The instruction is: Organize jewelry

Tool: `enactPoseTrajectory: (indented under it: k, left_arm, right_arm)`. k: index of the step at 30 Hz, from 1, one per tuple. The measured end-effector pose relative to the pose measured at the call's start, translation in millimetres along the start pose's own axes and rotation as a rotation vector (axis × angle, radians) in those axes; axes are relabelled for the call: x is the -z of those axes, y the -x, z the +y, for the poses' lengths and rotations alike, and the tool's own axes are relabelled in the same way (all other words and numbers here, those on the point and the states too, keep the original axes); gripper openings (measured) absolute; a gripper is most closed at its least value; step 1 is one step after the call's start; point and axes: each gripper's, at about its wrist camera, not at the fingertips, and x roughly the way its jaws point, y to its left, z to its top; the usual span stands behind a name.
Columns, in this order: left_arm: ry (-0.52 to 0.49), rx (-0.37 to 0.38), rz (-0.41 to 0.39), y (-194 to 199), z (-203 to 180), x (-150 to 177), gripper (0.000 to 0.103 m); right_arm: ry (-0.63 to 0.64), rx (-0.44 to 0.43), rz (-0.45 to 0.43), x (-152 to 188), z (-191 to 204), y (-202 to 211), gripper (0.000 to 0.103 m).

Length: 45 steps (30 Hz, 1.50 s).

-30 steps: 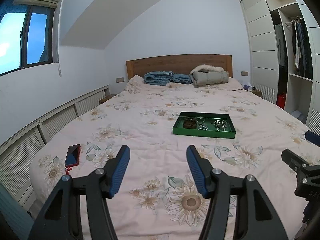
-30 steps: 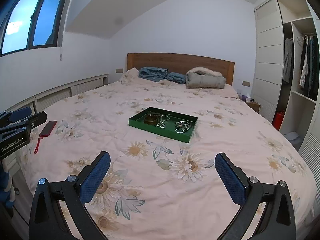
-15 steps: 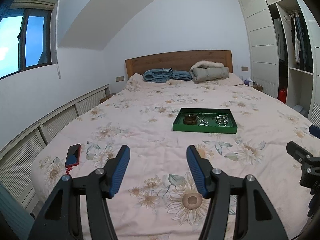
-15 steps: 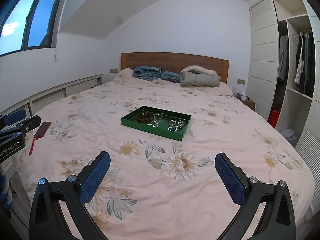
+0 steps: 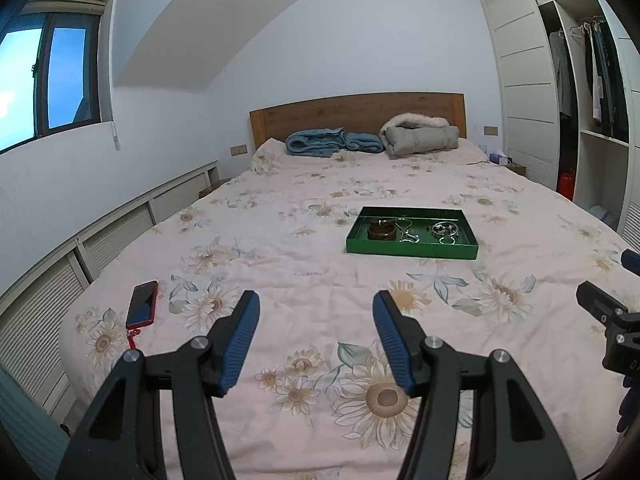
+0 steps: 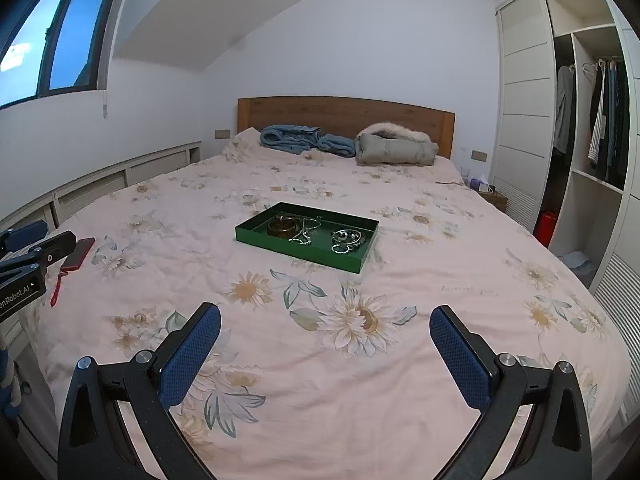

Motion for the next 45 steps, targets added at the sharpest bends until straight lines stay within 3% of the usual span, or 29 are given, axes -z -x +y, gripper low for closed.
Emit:
enactPoseTrajectory:
  k: [45]
  left_arm:
    - [-0.003,0.001,0.034,-21,1,17,0.057]
  right_arm:
    - [-0.022,0.038,0.053,14,-12,-25,0.103]
